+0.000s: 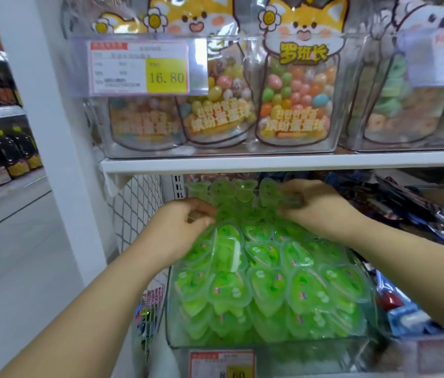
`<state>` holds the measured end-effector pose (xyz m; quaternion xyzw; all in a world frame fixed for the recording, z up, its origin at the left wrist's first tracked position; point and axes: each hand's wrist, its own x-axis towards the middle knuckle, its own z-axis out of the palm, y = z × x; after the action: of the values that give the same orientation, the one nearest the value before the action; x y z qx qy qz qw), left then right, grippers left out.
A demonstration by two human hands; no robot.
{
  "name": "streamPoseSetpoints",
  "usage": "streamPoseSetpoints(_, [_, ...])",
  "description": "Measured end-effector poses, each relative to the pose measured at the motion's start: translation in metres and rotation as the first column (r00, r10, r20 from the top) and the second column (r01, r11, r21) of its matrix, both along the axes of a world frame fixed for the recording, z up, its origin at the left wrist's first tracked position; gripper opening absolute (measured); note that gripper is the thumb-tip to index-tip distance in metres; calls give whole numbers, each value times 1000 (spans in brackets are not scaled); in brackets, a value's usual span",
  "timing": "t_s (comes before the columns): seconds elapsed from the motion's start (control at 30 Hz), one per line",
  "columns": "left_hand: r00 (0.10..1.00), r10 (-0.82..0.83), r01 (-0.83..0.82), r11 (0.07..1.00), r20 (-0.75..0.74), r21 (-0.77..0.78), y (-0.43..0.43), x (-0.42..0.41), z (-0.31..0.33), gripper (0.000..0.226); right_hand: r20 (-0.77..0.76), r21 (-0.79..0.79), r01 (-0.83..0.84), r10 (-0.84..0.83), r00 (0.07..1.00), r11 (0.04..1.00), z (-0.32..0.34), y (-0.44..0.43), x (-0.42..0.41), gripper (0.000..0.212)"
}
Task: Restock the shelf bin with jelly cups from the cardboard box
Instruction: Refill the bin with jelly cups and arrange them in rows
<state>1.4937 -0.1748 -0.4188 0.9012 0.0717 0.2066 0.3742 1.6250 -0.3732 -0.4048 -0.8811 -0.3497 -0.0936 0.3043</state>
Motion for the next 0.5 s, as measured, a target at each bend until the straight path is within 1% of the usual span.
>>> streamPoseSetpoints(0.07, [1000, 8, -8, 1000, -2, 12, -2, -13, 4, 15, 16, -21, -73, 73, 997, 997, 1, 1, -24, 36])
streamPoseSetpoints(0.13, [1000, 24, -23, 998, -14, 60, -4, -26, 8, 17, -35, -31, -170, 169, 985, 985, 4, 4, -50, 33])
streamPoseSetpoints(0.17, [999, 31, -27, 995, -37, 95, -4, -33, 10, 19, -65, -33, -219, 217, 974, 975, 6, 6, -63, 36])
streamPoseSetpoints(0.23, [991, 38, -14, 983, -126, 182, -5, -43, 13, 26, -84, -66, -286, 280, 956, 956, 9, 14, -85, 49])
streamPoseSetpoints(0.3, [969, 71, 5, 952, -237, 307, -7, -50, 16, 33, -67, -124, -286, 279, 958, 950, 7, 23, -98, 63])
streamPoseSetpoints(0.33, [960, 84, 18, 934, -269, 356, -9, -52, 17, 36, -68, -136, -276, 269, 961, 952, 5, 28, -102, 68])
streamPoseSetpoints(0.4, [950, 95, 33, 917, -297, 398, -13, -53, 18, 39, -94, -119, -268, 258, 962, 956, 0, 35, -104, 72])
streamPoseSetpoints(0.5, [950, 111, 23, 907, -291, 421, -17, -51, 17, 38, -117, -98, -260, 249, 962, 961, -4, 39, -100, 71])
